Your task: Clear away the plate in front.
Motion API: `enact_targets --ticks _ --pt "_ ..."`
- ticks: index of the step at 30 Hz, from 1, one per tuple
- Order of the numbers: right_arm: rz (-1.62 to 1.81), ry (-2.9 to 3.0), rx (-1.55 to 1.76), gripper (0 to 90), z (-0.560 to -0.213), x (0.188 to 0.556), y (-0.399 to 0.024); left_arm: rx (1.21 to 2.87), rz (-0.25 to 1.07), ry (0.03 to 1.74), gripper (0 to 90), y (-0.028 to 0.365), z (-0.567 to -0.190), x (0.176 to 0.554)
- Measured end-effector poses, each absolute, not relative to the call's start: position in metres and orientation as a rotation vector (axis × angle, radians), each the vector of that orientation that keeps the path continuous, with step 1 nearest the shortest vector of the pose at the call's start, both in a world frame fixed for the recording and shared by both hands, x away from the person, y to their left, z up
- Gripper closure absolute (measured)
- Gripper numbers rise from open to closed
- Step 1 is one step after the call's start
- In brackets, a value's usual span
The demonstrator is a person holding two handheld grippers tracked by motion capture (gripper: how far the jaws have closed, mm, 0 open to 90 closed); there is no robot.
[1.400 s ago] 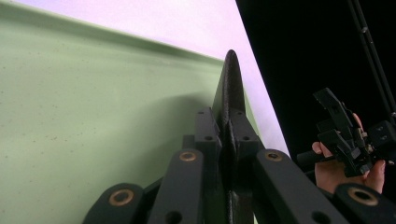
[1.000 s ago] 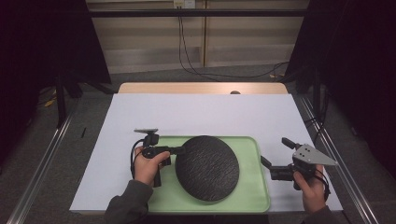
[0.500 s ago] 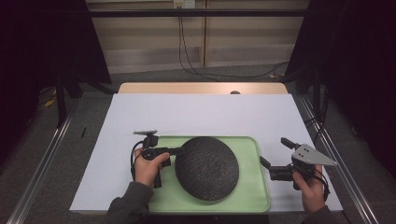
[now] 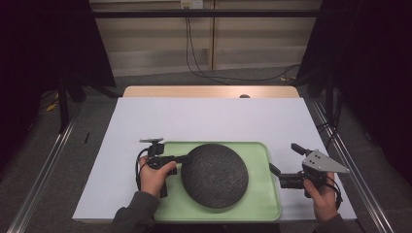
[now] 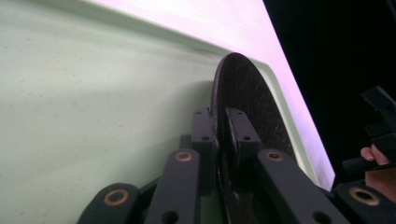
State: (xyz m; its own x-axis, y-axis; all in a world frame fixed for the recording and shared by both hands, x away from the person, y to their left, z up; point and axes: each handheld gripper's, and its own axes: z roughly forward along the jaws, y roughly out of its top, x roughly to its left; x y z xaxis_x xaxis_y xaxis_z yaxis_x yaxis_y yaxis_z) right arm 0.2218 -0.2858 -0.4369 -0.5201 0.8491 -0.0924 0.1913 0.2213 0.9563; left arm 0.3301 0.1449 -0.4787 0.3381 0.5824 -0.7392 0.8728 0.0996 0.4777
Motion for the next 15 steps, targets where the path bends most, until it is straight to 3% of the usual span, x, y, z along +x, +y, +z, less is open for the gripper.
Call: enact_targets --ticks 15 --pt "1.333 1.894 0.932 0.7 -0.436 0.2232 -0.2827 1.61 -0.311 1.375 80.7 0.1451 -0.4868 0.3298"
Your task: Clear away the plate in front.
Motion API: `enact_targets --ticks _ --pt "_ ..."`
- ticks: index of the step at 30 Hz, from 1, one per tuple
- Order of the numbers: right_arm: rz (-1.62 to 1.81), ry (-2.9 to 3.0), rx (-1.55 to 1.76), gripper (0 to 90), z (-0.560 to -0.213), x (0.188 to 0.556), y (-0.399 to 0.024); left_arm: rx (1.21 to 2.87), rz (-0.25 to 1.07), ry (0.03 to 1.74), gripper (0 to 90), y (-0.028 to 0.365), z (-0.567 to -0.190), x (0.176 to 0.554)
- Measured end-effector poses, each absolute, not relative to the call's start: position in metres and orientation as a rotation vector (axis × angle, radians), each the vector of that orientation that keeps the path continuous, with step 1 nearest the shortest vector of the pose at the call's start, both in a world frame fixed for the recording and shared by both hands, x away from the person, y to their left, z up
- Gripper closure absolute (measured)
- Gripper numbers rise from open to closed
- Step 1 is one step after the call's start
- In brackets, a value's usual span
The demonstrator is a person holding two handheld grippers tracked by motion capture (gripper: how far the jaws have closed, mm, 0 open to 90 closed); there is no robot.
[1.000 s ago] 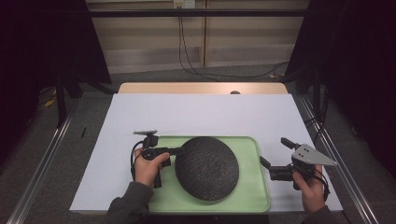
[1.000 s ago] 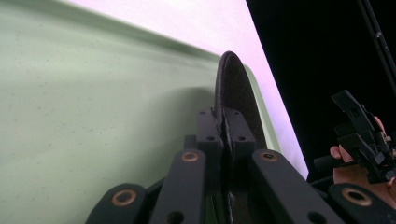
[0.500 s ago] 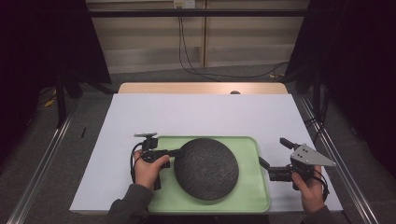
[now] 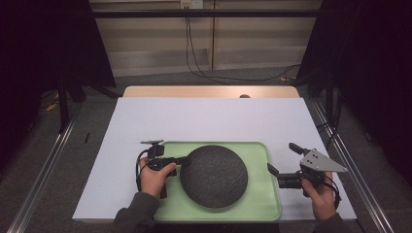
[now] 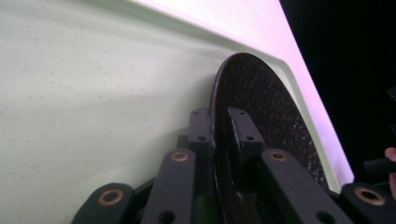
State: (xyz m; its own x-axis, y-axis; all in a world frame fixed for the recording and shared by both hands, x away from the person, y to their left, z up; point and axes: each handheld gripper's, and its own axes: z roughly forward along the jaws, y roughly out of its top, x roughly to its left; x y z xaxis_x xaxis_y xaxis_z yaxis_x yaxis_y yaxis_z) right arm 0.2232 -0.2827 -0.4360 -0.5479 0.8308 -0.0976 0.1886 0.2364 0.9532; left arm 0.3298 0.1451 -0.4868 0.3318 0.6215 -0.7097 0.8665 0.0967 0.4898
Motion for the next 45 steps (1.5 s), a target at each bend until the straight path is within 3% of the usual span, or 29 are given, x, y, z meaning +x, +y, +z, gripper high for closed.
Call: enact_targets --ticks 19,27,36,45 --pt "1.328 1.891 0.932 0.7 -0.437 0.222 -0.281 1.619 -0.262 1.371 81.7 0.147 -0.487 0.33" --pt "1.327 1.885 0.95 0.7 -0.439 0.224 -0.283 1.6 -0.195 1.332 73.2 0.153 -0.481 0.331" --pt "1.319 1.9 0.952 0.8 -0.44 0.224 -0.281 1.55 -0.11 1.292 55.4 0.159 -0.473 0.332" --pt "1.329 1.897 0.957 0.8 -0.44 0.22 -0.283 1.51 -0.072 1.264 47.1 0.162 -0.466 0.334"
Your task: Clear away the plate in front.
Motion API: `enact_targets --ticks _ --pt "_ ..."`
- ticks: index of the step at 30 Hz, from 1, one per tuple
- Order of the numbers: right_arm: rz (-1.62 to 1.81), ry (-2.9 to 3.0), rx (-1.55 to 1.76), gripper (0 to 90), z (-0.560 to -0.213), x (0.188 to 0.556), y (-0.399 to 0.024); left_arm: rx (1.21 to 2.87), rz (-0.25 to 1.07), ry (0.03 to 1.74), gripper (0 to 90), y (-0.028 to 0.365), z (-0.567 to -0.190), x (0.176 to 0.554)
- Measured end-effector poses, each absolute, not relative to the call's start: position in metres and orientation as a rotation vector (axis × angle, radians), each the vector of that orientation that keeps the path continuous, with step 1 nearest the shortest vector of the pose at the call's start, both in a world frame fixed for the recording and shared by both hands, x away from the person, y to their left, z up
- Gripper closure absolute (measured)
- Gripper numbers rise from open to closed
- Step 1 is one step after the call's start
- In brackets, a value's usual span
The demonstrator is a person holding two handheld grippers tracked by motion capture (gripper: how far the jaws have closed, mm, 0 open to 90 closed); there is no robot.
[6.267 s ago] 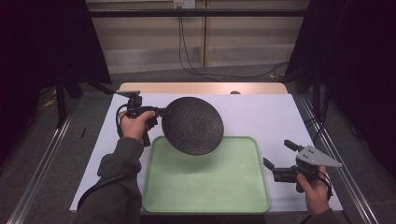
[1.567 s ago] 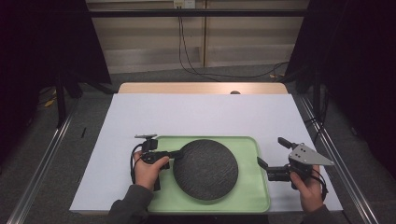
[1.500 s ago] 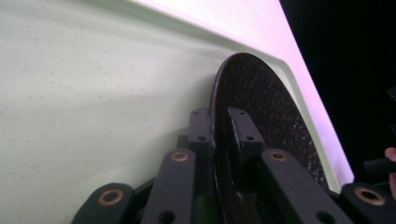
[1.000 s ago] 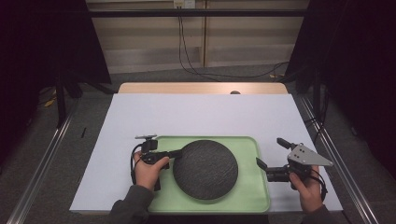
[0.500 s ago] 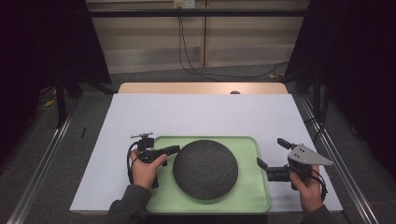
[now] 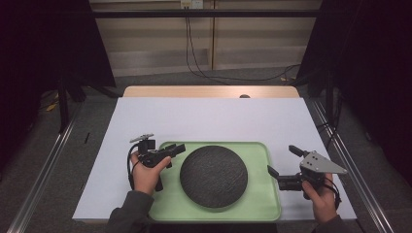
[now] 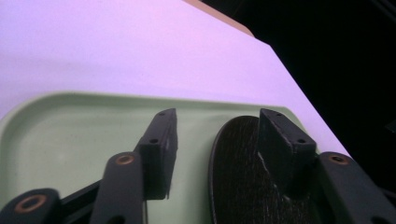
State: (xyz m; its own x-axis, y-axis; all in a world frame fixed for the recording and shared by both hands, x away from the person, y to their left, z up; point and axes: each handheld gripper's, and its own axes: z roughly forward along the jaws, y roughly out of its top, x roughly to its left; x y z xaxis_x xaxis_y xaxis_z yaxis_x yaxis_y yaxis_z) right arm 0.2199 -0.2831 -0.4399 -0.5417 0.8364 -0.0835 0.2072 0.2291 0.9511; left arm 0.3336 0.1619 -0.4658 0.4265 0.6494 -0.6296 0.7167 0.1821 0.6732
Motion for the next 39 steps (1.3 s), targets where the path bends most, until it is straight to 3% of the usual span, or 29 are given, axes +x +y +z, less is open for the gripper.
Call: enact_targets --ticks 9,13,21,39 --pt "1.331 1.9 0.957 0.8 -0.44 0.216 -0.285 1.506 -0.004 1.2 31.3 0.165 -0.461 0.337" --pt "1.331 1.883 0.975 0.8 -0.44 0.215 -0.287 1.529 0.038 1.147 19.2 0.164 -0.458 0.338" --pt "1.315 1.876 0.972 0.8 -0.44 0.214 -0.287 1.521 0.086 1.109 7.2 0.171 -0.455 0.338" --pt "1.315 1.884 0.971 0.8 -0.441 0.214 -0.288 1.57 0.169 1.009 3.3 0.192 -0.449 0.337"
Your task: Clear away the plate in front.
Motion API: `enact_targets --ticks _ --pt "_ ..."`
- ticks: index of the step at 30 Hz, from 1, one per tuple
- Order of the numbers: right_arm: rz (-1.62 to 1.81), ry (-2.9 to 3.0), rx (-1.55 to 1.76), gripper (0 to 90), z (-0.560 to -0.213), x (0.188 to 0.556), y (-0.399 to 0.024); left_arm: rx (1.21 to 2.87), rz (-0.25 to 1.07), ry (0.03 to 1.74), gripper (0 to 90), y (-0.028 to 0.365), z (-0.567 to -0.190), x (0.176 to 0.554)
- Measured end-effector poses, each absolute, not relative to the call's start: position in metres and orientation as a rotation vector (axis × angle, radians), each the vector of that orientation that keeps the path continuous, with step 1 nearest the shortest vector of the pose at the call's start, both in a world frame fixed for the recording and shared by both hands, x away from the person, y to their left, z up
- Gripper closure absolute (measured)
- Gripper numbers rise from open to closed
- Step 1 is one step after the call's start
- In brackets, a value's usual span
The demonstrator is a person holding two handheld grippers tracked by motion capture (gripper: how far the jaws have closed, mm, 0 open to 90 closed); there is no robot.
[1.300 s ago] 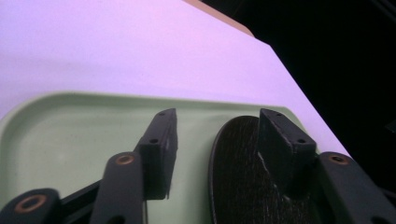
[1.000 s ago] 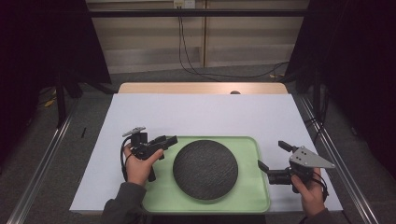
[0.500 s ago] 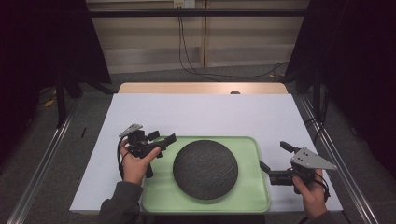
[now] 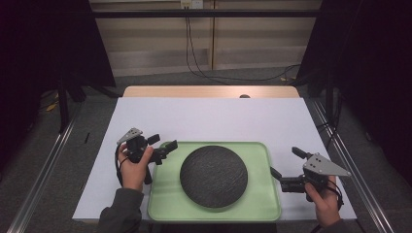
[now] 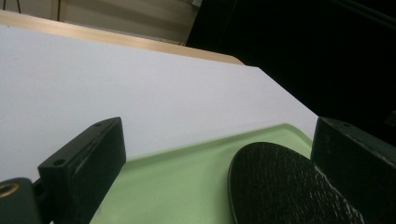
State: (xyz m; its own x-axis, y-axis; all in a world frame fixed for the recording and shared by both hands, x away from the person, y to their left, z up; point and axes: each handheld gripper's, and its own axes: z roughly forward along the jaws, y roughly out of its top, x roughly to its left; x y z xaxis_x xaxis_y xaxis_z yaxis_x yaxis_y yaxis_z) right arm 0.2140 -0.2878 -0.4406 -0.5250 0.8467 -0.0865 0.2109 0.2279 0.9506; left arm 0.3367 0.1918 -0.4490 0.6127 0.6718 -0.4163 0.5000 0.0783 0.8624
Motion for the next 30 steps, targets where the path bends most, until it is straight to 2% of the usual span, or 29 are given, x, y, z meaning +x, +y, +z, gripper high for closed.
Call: enact_targets --ticks 4,30 --pt "1.309 1.881 0.972 0.8 -0.441 0.214 -0.288 1.591 0.168 0.96 3.6 0.198 -0.448 0.336" --pt "1.314 1.887 0.963 0.8 -0.44 0.214 -0.289 1.546 0.256 0.966 3.8 0.235 -0.447 0.334"
